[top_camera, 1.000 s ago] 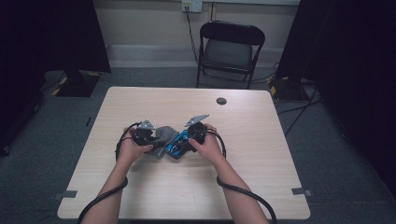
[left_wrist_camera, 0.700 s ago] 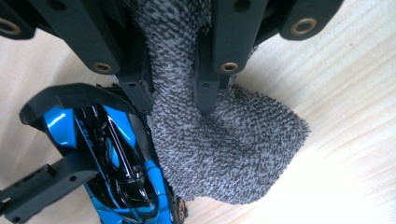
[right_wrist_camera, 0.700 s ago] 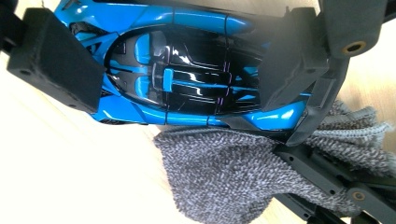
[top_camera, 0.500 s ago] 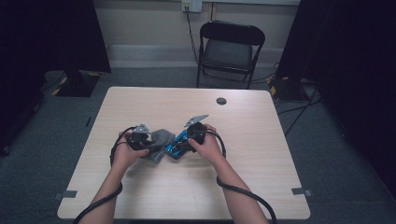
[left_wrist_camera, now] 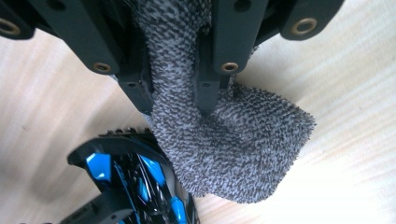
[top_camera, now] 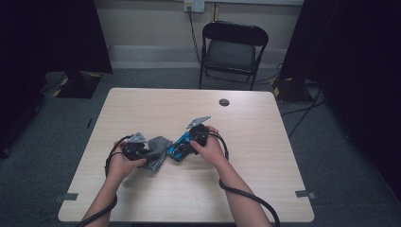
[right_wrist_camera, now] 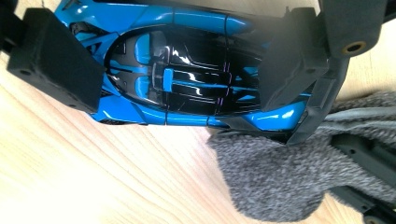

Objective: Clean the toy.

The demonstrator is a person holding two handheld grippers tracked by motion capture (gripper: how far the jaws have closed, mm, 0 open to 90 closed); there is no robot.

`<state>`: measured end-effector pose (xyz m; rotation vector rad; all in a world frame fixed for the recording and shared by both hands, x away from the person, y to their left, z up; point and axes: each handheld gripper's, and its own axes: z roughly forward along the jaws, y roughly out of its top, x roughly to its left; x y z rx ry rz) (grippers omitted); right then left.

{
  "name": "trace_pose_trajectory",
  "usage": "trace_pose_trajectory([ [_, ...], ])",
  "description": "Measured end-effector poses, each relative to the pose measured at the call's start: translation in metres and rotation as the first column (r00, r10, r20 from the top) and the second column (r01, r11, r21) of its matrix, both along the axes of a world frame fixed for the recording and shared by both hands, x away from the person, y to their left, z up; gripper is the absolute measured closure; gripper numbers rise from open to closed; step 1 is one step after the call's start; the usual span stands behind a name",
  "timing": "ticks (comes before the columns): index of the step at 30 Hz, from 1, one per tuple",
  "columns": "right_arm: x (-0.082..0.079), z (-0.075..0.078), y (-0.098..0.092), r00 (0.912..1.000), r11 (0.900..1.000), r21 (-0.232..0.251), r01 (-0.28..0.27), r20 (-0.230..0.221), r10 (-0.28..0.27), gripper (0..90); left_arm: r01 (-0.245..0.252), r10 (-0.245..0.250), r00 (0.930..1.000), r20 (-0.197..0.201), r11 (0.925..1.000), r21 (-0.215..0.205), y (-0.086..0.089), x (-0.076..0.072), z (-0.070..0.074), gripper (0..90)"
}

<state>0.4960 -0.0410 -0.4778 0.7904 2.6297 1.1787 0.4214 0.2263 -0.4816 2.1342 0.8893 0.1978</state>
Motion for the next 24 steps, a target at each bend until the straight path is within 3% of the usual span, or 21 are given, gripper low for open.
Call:
trace_pose_trajectory([
  [16,-0.001,0.000,0.000,1.0000,1.000,-0.003,0.009,-0.001,-0.009,13.8,0.041,-0.041,0.9989,-0.021,0.9991,0.011,0.012,-0.034,0.004,72.2],
  [24,-0.001,0.000,0.000,1.0000,1.000,0.000,0.007,0.002,-0.007,13.8,0.033,-0.034,0.9989,-0.032,0.9991,-0.025,0.021,-0.049,0.015,71.5],
])
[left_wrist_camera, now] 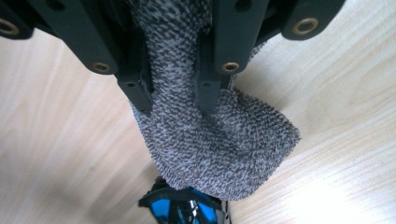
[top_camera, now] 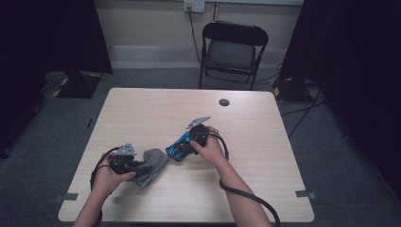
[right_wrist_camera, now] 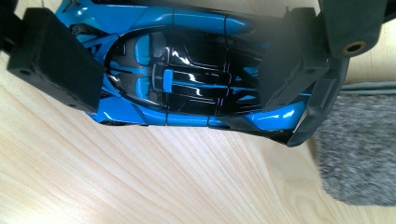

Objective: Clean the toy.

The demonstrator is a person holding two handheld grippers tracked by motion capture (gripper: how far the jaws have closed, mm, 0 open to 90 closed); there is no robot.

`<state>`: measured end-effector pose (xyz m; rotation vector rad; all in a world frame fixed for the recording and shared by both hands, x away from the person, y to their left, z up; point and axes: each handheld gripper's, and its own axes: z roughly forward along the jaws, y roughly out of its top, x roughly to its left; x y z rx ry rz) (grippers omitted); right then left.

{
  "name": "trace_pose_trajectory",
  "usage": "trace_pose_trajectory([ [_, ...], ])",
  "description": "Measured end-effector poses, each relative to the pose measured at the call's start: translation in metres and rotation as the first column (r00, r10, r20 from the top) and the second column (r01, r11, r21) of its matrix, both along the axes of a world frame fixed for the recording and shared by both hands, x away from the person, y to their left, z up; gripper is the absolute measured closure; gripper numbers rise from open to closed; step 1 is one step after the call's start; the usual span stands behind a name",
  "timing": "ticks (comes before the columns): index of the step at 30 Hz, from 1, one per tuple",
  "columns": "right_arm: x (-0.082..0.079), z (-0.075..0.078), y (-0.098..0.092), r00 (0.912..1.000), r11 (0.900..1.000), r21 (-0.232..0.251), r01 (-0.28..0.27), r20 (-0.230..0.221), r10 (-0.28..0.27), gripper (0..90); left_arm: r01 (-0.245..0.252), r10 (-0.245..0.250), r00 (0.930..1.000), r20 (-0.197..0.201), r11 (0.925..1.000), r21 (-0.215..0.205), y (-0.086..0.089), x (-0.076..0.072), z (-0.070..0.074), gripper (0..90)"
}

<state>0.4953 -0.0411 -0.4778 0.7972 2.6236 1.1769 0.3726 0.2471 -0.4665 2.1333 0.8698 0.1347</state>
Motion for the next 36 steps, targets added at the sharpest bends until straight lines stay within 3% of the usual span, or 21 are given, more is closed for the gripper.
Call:
trace_pose_trajectory([
  [7,-0.001,-0.001,-0.001,1.0000,1.000,0.014,0.007,0.004,-0.007,13.8,-0.007,0.008,0.9981,0.061,0.9996,-0.028,0.000,-0.005,0.019,71.2],
  [11,-0.002,-0.003,-0.002,0.9998,0.999,0.037,0.013,0.015,-0.013,13.8,-0.008,0.009,0.9974,0.072,0.9999,-0.011,0.001,-0.005,0.024,71.1],
  [15,-0.002,-0.002,-0.005,0.9999,0.999,0.046,0.015,-0.005,-0.015,14.5,-0.003,0.004,0.9963,0.086,1.0000,-0.009,0.000,-0.005,0.028,70.9],
  [17,-0.002,0.000,-0.010,0.9996,0.999,0.039,0.017,-0.023,-0.016,14.6,-0.006,0.007,0.9957,0.092,0.9999,-0.016,-0.002,-0.004,0.030,70.6],
  [20,-0.001,0.004,-0.021,0.9998,0.998,0.055,0.017,-0.016,-0.016,15.1,0.007,-0.005,0.9953,0.097,0.9998,-0.018,-0.008,-0.003,0.035,70.5],
  [22,0.000,0.008,-0.031,0.9999,0.999,0.052,0.007,-0.010,-0.007,15.1,0.021,-0.018,0.9957,0.091,0.9993,-0.030,-0.015,-0.003,0.038,70.5],
  [26,-0.002,0.017,-0.053,0.9999,0.999,0.032,-0.013,0.007,0.012,15.6,0.047,-0.042,0.9923,0.116,0.9983,-0.036,-0.032,-0.001,0.045,70.1],
  [31,-0.008,0.023,-0.084,1.0000,0.999,0.040,0.001,0.006,-0.002,17.1,0.108,-0.101,0.9863,0.130,0.9934,-0.040,-0.062,0.003,0.054,69.8],
  [36,-0.018,0.029,-0.115,0.9997,0.998,0.055,0.009,0.022,-0.010,17.4,0.152,-0.145,0.9803,0.135,0.9874,-0.044,-0.091,0.009,0.054,69.2],
])
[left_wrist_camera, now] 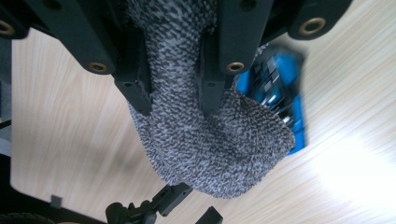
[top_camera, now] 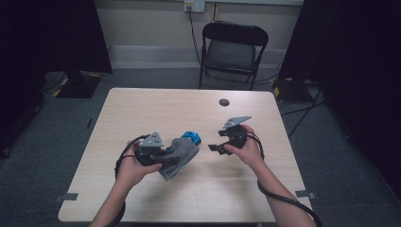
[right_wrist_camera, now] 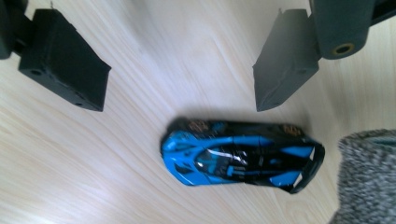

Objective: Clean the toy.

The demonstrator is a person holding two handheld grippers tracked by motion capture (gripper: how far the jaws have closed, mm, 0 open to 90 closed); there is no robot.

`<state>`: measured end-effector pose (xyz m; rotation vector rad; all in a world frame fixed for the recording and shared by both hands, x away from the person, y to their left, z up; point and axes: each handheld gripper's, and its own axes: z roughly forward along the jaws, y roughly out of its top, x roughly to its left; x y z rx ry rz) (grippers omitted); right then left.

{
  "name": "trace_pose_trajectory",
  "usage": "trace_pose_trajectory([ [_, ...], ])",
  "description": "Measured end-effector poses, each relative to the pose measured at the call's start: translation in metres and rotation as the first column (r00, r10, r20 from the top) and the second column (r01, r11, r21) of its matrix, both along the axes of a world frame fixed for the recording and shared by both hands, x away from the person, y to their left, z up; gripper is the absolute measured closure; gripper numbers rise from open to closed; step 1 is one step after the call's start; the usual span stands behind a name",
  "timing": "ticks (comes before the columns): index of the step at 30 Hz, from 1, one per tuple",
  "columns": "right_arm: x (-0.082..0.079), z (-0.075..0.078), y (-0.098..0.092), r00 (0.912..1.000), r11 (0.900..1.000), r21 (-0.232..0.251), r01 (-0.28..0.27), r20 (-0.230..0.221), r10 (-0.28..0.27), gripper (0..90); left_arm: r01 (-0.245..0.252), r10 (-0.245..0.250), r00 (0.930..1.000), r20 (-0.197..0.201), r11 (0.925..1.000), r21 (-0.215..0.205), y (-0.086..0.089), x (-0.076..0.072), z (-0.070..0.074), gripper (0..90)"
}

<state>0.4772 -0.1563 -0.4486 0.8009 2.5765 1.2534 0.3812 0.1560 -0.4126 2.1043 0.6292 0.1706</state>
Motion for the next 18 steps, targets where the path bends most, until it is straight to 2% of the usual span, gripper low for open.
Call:
trace_pose_trajectory([
  [3,-0.005,0.002,-0.016,0.9999,1.000,-0.020,0.012,0.009,-0.011,17.5,0.036,-0.036,0.9993,-0.009,0.9994,-0.001,-0.022,0.004,-0.004,69.2],
  [9,-0.010,0.004,-0.042,0.9990,0.999,-0.007,0.040,0.022,-0.040,18.5,0.076,-0.076,0.9968,-0.025,0.9971,-0.012,-0.060,0.014,-0.018,69.0],
  [11,-0.011,0.003,-0.050,0.9984,0.999,-0.001,0.052,0.022,-0.052,18.6,0.084,-0.084,0.9960,-0.032,0.9965,0.002,-0.072,0.017,-0.025,68.7],
  [14,-0.012,0.001,-0.063,0.9973,0.997,0.027,0.073,0.004,-0.073,19.0,0.096,-0.096,0.9940,-0.052,0.9953,-0.004,-0.085,0.021,-0.033,68.6],
  [18,-0.013,-0.002,-0.079,0.9954,0.995,0.032,0.096,0.003,-0.096,19.9,0.110,-0.109,0.9925,-0.055,0.9940,0.002,-0.103,0.026,-0.043,68.6],
])
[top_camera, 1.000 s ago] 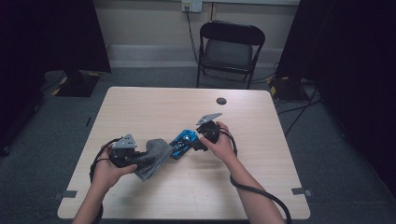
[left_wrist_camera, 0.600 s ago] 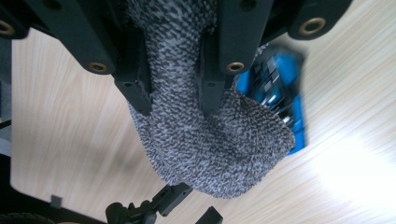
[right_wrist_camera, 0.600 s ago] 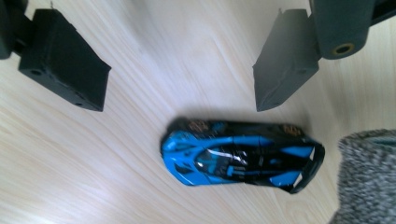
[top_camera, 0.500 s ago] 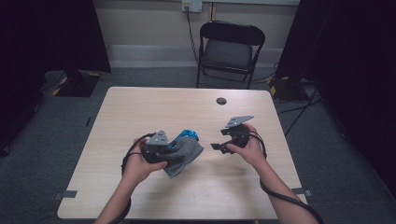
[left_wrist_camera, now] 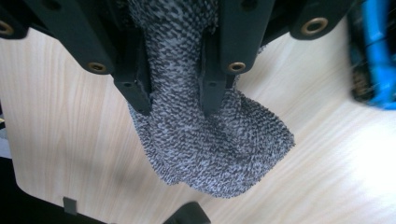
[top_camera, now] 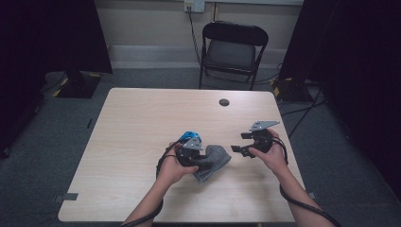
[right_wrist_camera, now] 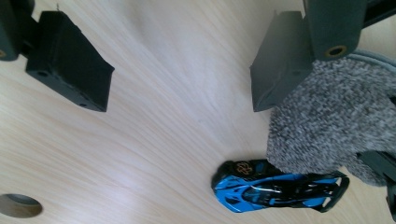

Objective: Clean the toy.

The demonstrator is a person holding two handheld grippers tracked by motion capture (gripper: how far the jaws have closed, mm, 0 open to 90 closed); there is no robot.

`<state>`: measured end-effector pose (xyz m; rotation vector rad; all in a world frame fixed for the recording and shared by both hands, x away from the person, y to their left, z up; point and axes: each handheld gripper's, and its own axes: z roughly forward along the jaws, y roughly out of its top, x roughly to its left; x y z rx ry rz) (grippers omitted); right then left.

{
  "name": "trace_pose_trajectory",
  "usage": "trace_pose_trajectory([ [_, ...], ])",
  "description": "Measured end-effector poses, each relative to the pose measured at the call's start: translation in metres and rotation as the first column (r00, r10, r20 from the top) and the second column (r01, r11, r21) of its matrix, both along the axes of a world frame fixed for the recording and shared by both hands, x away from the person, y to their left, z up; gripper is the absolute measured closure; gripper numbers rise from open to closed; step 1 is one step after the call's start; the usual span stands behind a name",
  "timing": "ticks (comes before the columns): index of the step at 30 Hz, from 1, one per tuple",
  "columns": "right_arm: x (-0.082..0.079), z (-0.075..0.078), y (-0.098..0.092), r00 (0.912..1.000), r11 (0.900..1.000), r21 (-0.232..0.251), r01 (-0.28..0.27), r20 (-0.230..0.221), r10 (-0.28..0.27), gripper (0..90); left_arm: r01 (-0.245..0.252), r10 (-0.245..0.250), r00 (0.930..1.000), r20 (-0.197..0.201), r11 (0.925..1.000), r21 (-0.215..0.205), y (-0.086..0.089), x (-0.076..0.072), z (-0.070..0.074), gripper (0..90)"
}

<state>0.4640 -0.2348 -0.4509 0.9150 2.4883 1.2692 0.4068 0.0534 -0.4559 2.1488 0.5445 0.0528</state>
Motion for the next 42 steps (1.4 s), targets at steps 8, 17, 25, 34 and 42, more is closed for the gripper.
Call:
trace_pose_trajectory([
  [8,-0.005,-0.002,-0.021,0.9997,1.000,0.015,0.022,0.009,-0.023,21.2,0.037,-0.037,0.9993,-0.010,0.9981,0.050,-0.024,0.003,-0.015,68.5],
  [17,-0.012,-0.004,-0.022,1.0000,1.000,0.022,0.004,0.001,-0.004,21.4,0.008,-0.010,0.9998,0.018,0.9962,0.086,-0.029,-0.005,-0.017,43.4],
  [25,-0.018,0.003,-0.009,0.9990,0.999,0.033,-0.043,0.011,0.043,22.8,-0.067,0.063,0.9967,0.051,0.9959,0.061,-0.012,-0.032,0.001,34.5],
  [34,-0.026,0.005,0.026,0.9863,0.986,0.025,-0.165,0.014,0.164,28.8,-0.097,0.094,0.9947,0.041,0.9933,0.063,-0.005,-0.059,-0.007,38.6],
  [42,-0.030,-0.004,0.055,0.9635,0.963,0.019,-0.267,-0.014,0.267,35.8,-0.106,0.104,0.9940,0.035,0.9906,0.087,-0.002,-0.058,-0.017,41.6],
])
